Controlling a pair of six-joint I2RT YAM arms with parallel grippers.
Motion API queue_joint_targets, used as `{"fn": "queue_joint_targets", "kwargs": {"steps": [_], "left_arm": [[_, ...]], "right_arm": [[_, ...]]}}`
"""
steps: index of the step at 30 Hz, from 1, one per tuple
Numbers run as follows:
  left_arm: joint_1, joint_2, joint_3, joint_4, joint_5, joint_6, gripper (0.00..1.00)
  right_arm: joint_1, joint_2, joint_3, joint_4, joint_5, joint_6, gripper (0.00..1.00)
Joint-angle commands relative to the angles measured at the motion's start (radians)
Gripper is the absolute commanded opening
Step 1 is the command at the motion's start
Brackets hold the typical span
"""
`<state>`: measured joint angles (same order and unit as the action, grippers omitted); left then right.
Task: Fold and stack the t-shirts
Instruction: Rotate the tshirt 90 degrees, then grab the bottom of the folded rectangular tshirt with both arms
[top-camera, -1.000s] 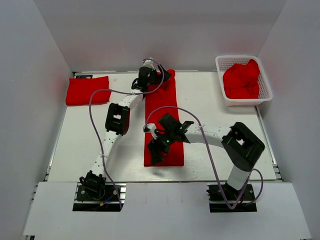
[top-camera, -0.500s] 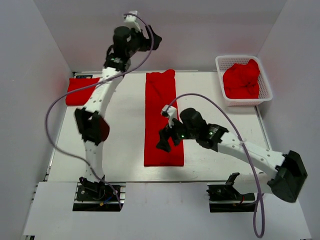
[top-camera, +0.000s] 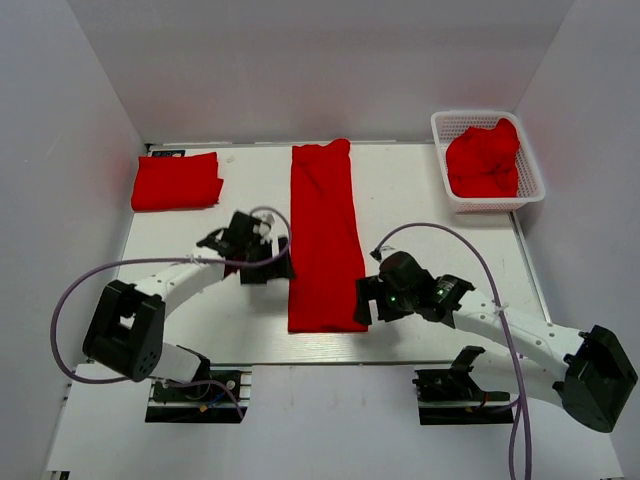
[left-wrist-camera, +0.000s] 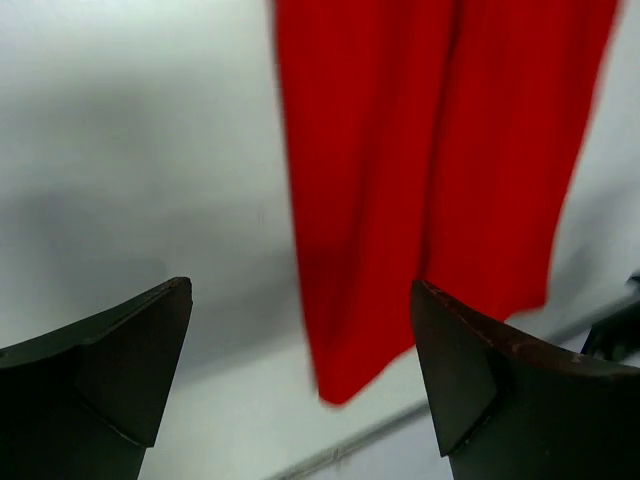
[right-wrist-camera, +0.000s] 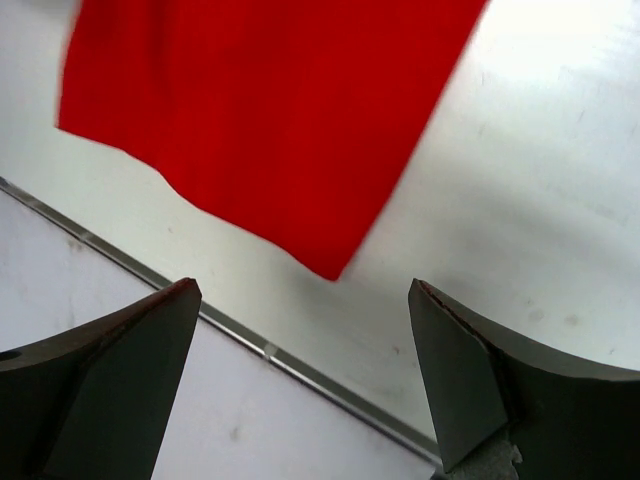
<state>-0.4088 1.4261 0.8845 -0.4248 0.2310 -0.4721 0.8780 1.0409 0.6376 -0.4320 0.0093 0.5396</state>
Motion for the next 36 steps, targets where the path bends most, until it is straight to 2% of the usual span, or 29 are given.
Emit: {"fn": "queue_joint_targets", "kwargs": {"steps": [1, 3, 6, 11, 13, 19, 22, 23, 24, 25, 29, 32, 33, 35, 36], "left_arm": [[-0.076, -0.130, -0.120, 0.017, 0.109, -0.068, 1.00], [-0.107, -0.156, -0.192, 0.029, 0.134, -0.068, 1.00], [-0.159, -0.167, -0.216, -0.020, 0.096, -0.048, 1.00], [-0.217, -0.153, -0.254, 0.021, 0.100, -0.069, 1.00], [-0.229, -0.138, -0.254, 0.003, 0.044, -0.080, 1.00], [-0.275, -0.116, -0.285, 0.003, 0.010, -0.102, 0.84], [-0.298, -0.107, -0.311, 0.012, 0.001, -0.123, 0.74], [-0.298, -0.107, -0.326, 0.036, 0.014, -0.123, 0.70], [-0.309, -0.107, -0.335, 0.049, 0.042, -0.135, 0.63], [-0.309, -0.107, -0.349, 0.060, 0.053, -0.148, 0.61], [-0.329, -0.098, -0.375, 0.078, 0.041, -0.174, 0.49], [-0.329, -0.089, -0.375, 0.078, 0.041, -0.174, 0.36], [-0.338, -0.089, -0.366, 0.078, 0.030, -0.174, 0.29], [-0.338, -0.079, -0.355, 0.078, 0.021, -0.174, 0.22], [-0.338, -0.079, -0.343, 0.069, 0.008, -0.174, 0.16]], "right_arm": [[-0.011, 0.020, -0.026, -0.045, -0.064, 0.091, 0.90], [-0.016, 0.044, -0.035, -0.039, -0.080, 0.100, 0.90], [-0.025, 0.083, -0.032, -0.011, -0.101, 0.109, 0.90], [-0.042, 0.155, -0.012, 0.025, -0.143, 0.100, 0.90], [-0.051, 0.188, -0.004, 0.030, -0.158, 0.095, 0.89], [-0.080, 0.261, -0.001, 0.075, -0.220, 0.076, 0.83], [-0.093, 0.292, -0.006, 0.097, -0.262, 0.071, 0.74], [-0.093, 0.304, -0.007, 0.098, -0.270, 0.069, 0.67], [-0.094, 0.311, -0.007, 0.101, -0.281, 0.066, 0.65], [-0.099, 0.317, -0.007, 0.099, -0.281, 0.066, 0.63], [-0.105, 0.320, -0.012, 0.113, -0.284, 0.068, 0.34], [-0.111, 0.326, -0.006, 0.111, -0.287, 0.066, 0.24], [-0.109, 0.330, -0.004, 0.111, -0.287, 0.065, 0.18], [-0.109, 0.332, -0.001, 0.111, -0.289, 0.063, 0.15], [-0.112, 0.331, 0.002, 0.113, -0.285, 0.060, 0.09]]}}
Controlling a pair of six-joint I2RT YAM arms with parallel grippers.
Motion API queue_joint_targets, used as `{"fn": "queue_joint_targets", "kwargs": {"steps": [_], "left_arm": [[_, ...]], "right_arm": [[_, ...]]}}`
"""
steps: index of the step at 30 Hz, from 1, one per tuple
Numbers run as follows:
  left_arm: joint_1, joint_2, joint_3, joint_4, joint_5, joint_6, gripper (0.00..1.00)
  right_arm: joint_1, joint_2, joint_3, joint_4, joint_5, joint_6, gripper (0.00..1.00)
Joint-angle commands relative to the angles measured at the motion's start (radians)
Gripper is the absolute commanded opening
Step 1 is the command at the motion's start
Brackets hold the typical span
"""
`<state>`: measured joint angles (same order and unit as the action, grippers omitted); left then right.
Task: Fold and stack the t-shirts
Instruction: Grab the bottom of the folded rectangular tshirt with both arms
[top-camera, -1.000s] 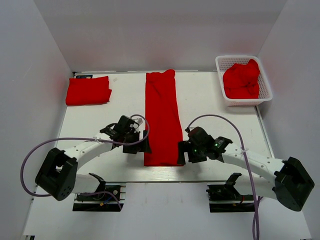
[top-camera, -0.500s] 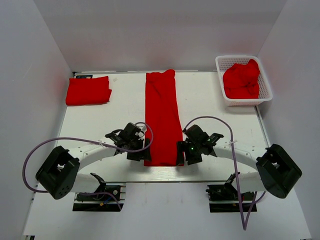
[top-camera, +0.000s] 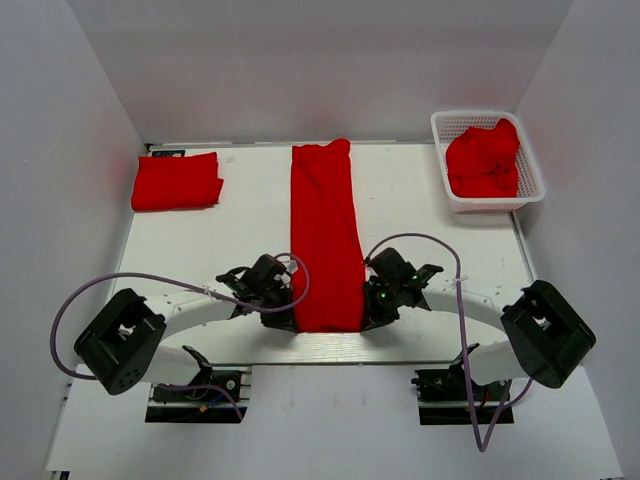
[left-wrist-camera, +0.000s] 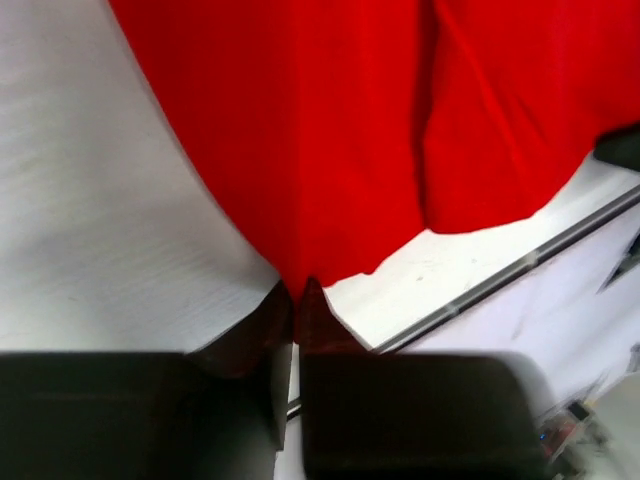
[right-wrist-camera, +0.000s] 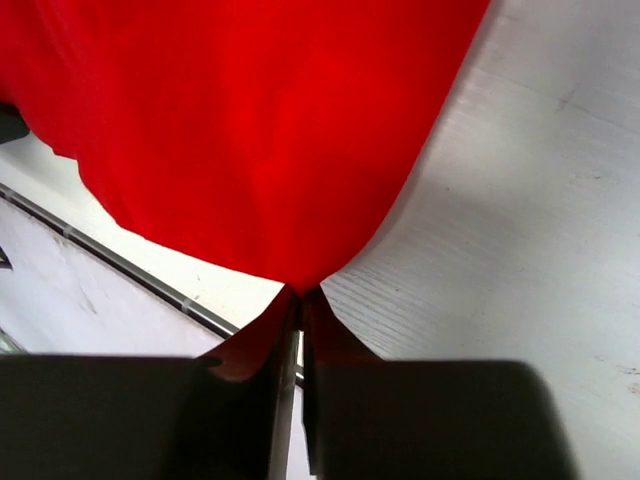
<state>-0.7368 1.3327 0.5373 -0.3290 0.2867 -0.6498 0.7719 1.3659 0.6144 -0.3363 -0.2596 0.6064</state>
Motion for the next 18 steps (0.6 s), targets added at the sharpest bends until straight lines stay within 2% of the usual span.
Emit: {"fn": "queue_joint_targets", "kwargs": {"steps": [1, 3, 10, 13, 18], "left_arm": [[-0.010, 0.014, 0.015, -0.027, -0.056, 0.004, 0.00], [-0.010, 0.014, 0.032, -0.054, -0.057, 0.004, 0.00], [-0.001, -0.066, 0.105, -0.065, -0.011, 0.004, 0.00], [0.011, -0.066, 0.179, -0.125, -0.062, -0.017, 0.00], [0.022, -0.033, 0.303, -0.162, -0.135, -0.017, 0.00]], "right_arm": [[-0.003, 0.006, 0.027, 0.019, -0.015, -0.008, 0.06], [-0.006, 0.001, 0.031, 0.016, -0.009, -0.013, 0.00], [-0.006, -0.123, 0.051, 0.006, 0.089, -0.030, 0.00], [-0.006, -0.157, 0.096, 0.006, 0.131, -0.053, 0.00], [-0.032, -0.099, 0.188, -0.018, 0.178, -0.098, 0.00]]}}
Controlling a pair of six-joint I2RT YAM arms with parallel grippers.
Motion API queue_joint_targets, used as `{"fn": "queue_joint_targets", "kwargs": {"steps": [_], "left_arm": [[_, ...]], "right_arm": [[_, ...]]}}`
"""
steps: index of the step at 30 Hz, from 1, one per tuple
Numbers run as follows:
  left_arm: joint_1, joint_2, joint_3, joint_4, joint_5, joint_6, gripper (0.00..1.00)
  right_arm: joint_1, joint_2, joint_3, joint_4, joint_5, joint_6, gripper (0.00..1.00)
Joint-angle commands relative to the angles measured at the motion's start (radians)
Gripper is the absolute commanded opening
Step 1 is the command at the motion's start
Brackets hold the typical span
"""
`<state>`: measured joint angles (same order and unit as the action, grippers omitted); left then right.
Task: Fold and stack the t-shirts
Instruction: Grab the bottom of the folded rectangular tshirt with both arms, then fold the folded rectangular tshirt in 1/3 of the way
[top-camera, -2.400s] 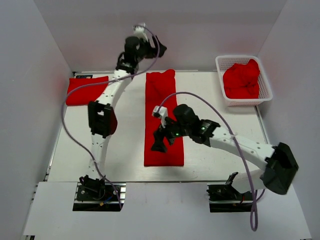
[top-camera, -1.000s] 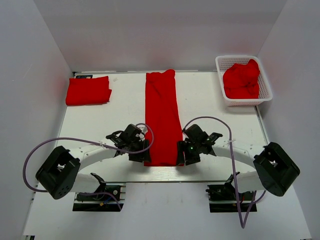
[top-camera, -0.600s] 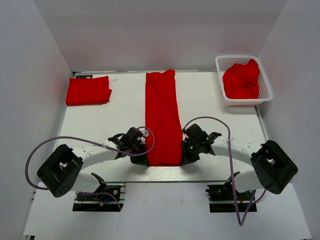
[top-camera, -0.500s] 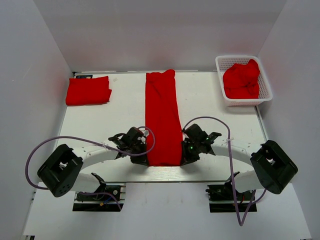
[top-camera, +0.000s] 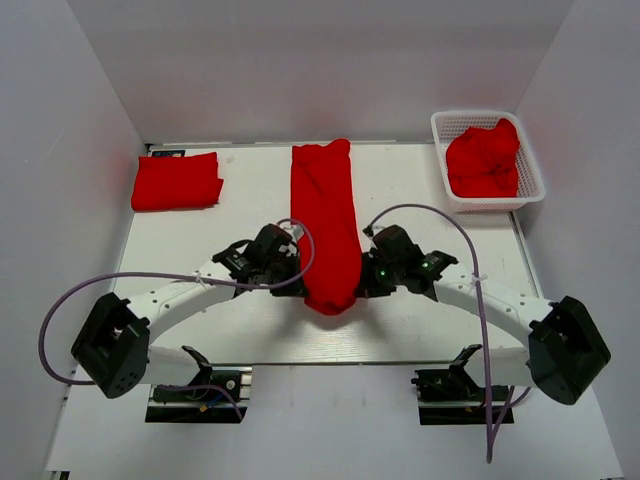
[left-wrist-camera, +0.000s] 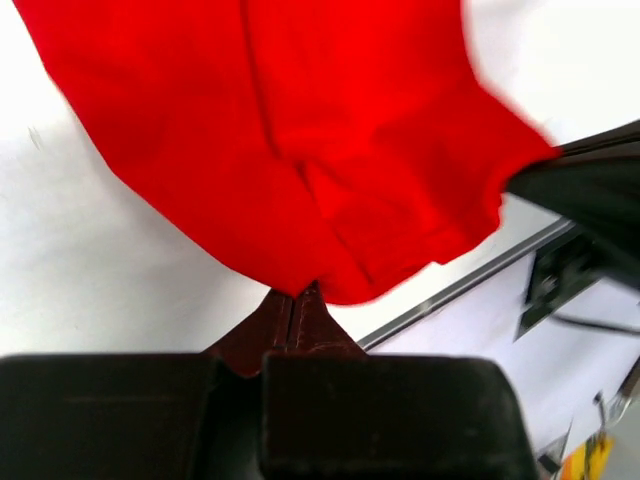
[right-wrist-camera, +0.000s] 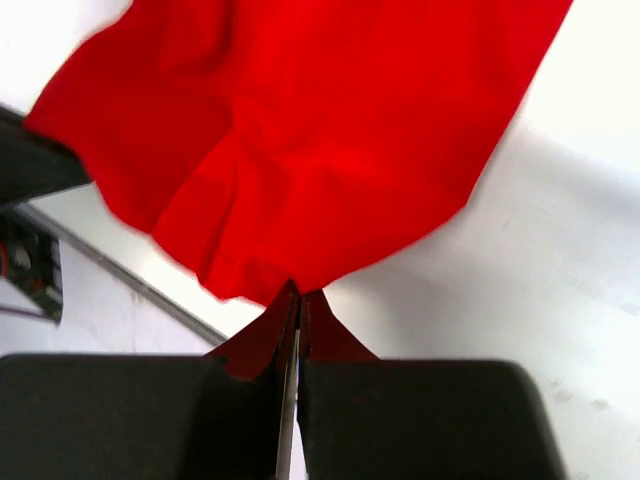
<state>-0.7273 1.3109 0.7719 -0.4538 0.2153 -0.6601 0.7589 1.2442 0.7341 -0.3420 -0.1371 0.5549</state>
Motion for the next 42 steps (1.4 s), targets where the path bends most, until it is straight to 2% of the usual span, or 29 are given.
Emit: {"fn": "queue_joint_targets", "kwargs": {"steps": [1, 10, 17, 30, 42], "left_arm": [[0.023, 0.002, 0.088, -0.057, -0.089, -0.007, 0.00], [0.120, 0.134, 0.269, -0.063, -0.180, 0.013, 0.00], [0.198, 0.251, 0.414, -0.052, -0.169, 0.100, 0.00], [0.313, 0.457, 0.593, -0.002, -0.085, 0.211, 0.00], [0.376, 0.675, 0.808, 0.046, 0.073, 0.310, 0.00]], "right_arm": [[-0.032, 0.061, 0.097, -0.028, 0.059, -0.055, 0.00], [-0.122, 0.208, 0.284, -0.037, 0.094, -0.138, 0.00], [-0.197, 0.325, 0.441, -0.038, 0.042, -0.208, 0.00], [-0.286, 0.527, 0.682, -0.049, -0.056, -0.326, 0.00], [-0.354, 0.682, 0.846, -0.043, -0.145, -0.424, 0.00]]}}
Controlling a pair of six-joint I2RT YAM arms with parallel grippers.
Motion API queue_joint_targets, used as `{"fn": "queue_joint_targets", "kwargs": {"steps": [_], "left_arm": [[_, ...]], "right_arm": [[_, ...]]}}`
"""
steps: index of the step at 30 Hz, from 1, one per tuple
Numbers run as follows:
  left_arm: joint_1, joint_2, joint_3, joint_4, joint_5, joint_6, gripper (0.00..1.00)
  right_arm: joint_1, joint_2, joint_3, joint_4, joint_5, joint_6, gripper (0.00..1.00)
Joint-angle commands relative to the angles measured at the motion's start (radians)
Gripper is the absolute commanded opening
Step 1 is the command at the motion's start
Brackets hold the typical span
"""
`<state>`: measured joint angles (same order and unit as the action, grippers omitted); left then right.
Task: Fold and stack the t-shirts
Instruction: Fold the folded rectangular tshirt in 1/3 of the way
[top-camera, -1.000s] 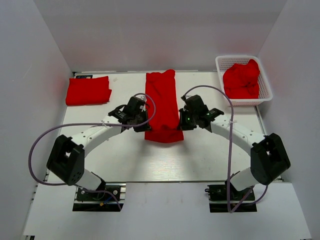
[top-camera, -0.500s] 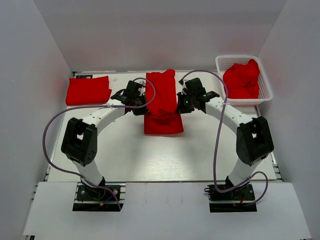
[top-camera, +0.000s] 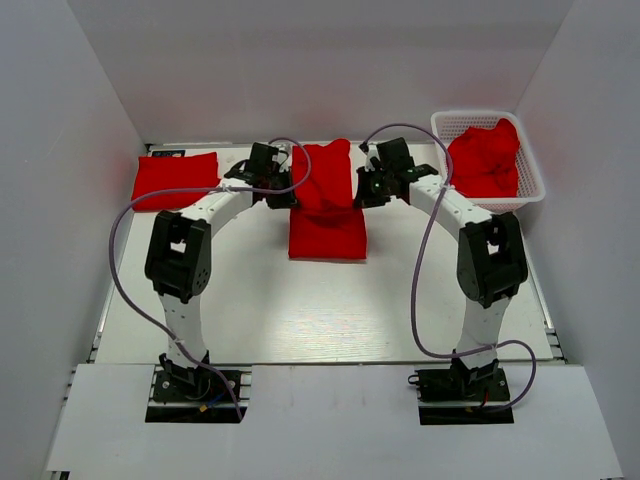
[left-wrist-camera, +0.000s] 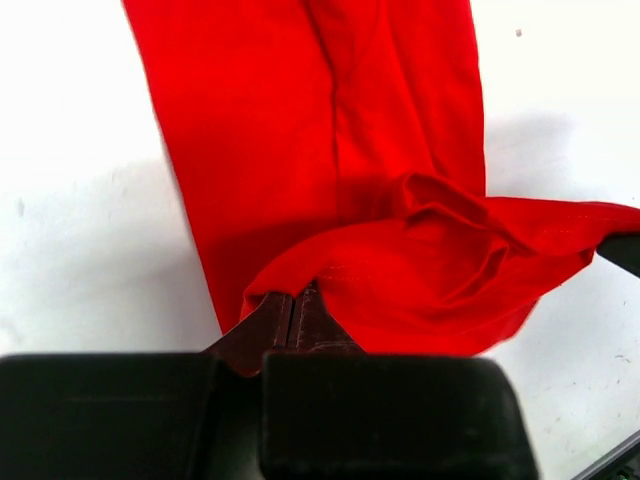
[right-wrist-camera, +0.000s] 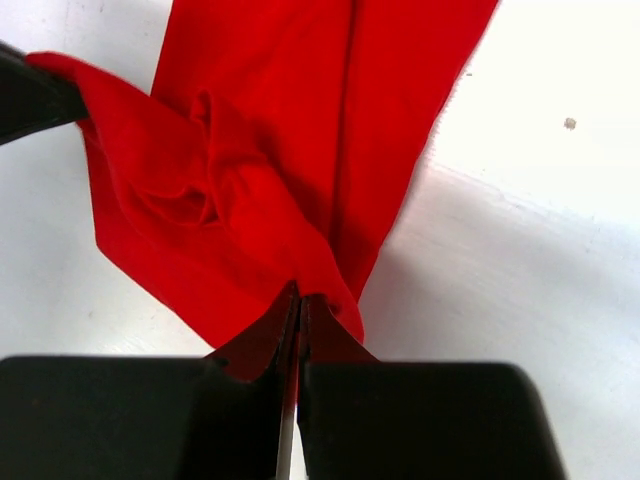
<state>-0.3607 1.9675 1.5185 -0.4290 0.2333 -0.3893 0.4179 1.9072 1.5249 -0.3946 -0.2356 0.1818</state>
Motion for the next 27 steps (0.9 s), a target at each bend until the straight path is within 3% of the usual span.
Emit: {"fn": "queue_joint_targets", "kwargs": {"steps": [1, 11, 12, 13, 15, 16, 17, 18, 21, 27], "left_arm": [[0.019, 0.030, 0.071, 0.021, 0.067, 0.040, 0.00], [0.057, 0.093, 0.100, 0.030, 0.101, 0.040, 0.00], [0.057, 0.102, 0.100, 0.042, 0.110, 0.040, 0.05], [0.057, 0.102, 0.111, 0.042, 0.129, 0.050, 0.39], [0.066, 0.102, 0.121, 0.042, 0.138, 0.050, 0.68], [0.066, 0.111, 0.130, 0.042, 0.138, 0.059, 0.89], [0.066, 0.111, 0.153, 0.042, 0.138, 0.059, 1.00], [0.066, 0.111, 0.167, 0.026, 0.138, 0.070, 1.00], [0.075, 0.071, 0.189, -0.007, 0.098, 0.092, 1.00], [0.075, -0.078, 0.030, -0.019, 0.051, 0.093, 1.00]], "right_arm": [[-0.019, 0.030, 0.063, 0.016, -0.073, -0.071, 0.00], [-0.057, 0.156, 0.152, 0.019, -0.134, -0.104, 0.00], [-0.062, 0.165, 0.168, 0.016, -0.136, -0.099, 0.01], [-0.065, 0.186, 0.175, 0.016, -0.139, -0.093, 0.14], [-0.068, 0.194, 0.204, 0.016, -0.145, -0.081, 0.29], [-0.074, 0.210, 0.214, 0.014, -0.151, -0.076, 0.54], [-0.077, 0.211, 0.236, 0.013, -0.160, -0.102, 0.78], [-0.085, 0.214, 0.247, 0.010, -0.160, -0.073, 0.90], [-0.082, 0.182, 0.268, -0.009, -0.156, -0.070, 0.90], [-0.080, 0.023, 0.089, 0.040, -0.146, -0.054, 0.90]]}}
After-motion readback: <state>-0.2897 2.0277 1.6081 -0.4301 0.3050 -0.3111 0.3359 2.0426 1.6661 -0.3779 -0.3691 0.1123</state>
